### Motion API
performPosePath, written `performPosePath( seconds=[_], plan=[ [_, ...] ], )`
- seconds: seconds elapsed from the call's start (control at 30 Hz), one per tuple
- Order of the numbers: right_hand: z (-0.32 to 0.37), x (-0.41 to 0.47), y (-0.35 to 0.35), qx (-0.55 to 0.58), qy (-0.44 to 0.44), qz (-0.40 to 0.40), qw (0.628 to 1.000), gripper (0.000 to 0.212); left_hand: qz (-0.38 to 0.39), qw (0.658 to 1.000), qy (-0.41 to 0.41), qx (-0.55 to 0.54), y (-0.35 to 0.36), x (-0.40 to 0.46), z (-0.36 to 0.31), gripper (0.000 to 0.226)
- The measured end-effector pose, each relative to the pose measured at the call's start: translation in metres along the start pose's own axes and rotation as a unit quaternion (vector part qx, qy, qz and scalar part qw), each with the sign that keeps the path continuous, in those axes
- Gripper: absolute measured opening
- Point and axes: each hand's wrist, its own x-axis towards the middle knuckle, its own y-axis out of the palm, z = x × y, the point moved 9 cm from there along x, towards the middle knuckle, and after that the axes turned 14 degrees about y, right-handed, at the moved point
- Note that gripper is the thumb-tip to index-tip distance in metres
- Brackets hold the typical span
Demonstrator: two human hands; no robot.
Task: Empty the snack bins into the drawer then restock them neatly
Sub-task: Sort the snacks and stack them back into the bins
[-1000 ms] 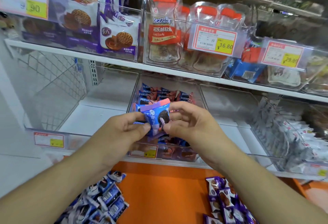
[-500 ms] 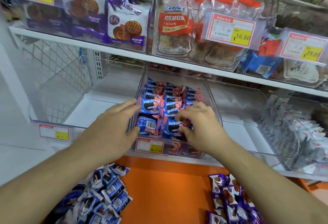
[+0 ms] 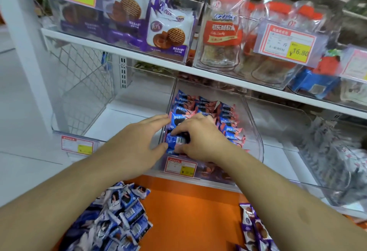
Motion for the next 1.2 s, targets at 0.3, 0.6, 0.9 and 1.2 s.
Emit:
performPosePath(
  seconds=[0.3,0.6,0.9,1.2],
  plan=[
    [-0.02,0.019,-0.009,0.102,0.049,-0.036,0.993,0.02,0.0,1.0,0.007,-0.019,0.001,0.0,0.007,0.069],
    [-0.036,0.034,-0.013,0.102,0.095,-0.083,0.987,0.015,-0.004,1.0,0.0,-0.023,-0.001,0.0,0.003,0.067],
    [-0.031,0.03,-0.022,0.106,0.075,-0.074,0.989,0.023,0.0,1.0,0.008,-0.012,-0.001,0.002,0.001,0.065],
    [-0.048,-0.081,-0.067,0.203,0.024,-0.085,0.975,0.025,0.0,0.998,0.059,0.005,-0.007,-0.011,-0.044,0.057]
  ],
)
